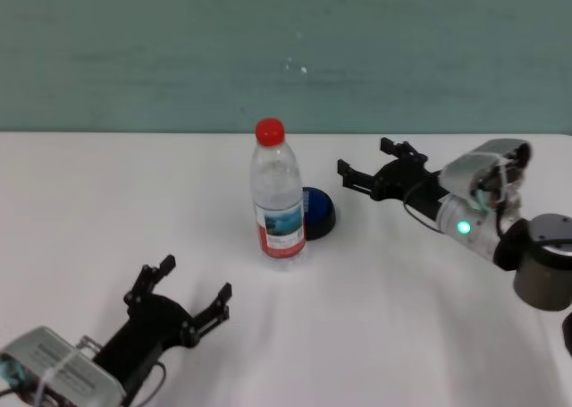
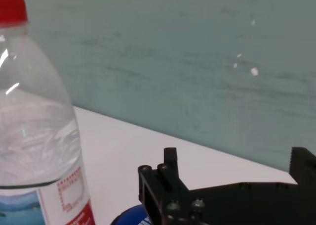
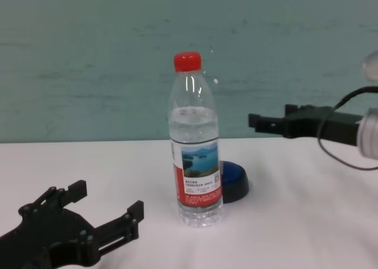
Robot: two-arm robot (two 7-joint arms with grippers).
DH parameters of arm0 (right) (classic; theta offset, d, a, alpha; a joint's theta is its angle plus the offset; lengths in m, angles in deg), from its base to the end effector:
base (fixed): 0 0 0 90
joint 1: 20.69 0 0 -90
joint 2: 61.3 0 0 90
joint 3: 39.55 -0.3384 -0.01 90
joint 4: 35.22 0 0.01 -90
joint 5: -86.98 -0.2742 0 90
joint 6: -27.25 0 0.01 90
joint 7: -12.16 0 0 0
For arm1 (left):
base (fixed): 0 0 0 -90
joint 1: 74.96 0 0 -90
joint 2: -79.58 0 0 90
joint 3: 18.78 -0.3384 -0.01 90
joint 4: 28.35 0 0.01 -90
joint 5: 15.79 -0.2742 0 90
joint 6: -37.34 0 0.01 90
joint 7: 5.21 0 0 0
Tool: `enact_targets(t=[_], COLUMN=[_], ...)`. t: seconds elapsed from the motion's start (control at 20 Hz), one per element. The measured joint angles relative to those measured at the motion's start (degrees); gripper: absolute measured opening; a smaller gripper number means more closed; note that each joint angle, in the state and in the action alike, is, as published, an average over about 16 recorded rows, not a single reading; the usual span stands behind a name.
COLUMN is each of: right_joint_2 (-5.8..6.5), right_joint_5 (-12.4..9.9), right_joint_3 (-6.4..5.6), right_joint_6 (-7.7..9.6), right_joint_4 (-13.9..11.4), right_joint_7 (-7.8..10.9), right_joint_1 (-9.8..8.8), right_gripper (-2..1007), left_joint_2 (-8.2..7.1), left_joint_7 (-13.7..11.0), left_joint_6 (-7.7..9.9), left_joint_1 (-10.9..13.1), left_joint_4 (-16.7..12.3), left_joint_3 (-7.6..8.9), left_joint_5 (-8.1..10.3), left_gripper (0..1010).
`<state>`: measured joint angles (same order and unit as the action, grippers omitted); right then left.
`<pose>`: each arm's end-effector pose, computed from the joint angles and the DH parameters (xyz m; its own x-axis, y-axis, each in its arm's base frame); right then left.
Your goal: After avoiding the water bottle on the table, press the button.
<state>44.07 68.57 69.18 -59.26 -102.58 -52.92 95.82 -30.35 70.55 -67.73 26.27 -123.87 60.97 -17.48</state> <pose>0.4344 -0.0381 -0.3019 0.5803 -0.8142 0.0195 0.8120 0.5767 -0.0896 0.2213 0.0594 -0.3673 0.4699 0.8173 0.3335 -0.8660 0.4999 -0.0050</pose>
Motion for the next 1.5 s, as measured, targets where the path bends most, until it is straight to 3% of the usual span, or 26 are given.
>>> enact_targets(t=[0.3,0.7,1.1,1.5], right_joint_2=[4.03,8.99,12.43,13.72], right_joint_5=[-3.0,-7.4,-11.1,-13.1], right_joint_3=[-1.95,-5.46,-8.49,-10.41], right_joint_6=[1.57,1.27,-0.57,-2.82], right_joint_4=[-10.7,-22.5,-30.2,-35.6], right_joint_7=[-0.69,-1.77,-2.95,-4.41], right_joint_1=[-6.19,-15.04,-23.07,-30.29], right_gripper=[1003,1003,1003,1003], left_joint_2=[0.0,0.0,0.0,0.0], left_joint_7=[0.0,0.0,0.0,0.0], left_joint_6=[0.0,0.0,0.0,0.0], left_joint_1=[0.0,0.0,0.0,0.0], left_joint_4=[0.0,0.0,0.0,0.0], left_joint_3=[0.0,0.0,0.0,0.0], left_joint_5=[0.0,0.0,0.0,0.0], left_gripper=[1000,1000,1000,1000])
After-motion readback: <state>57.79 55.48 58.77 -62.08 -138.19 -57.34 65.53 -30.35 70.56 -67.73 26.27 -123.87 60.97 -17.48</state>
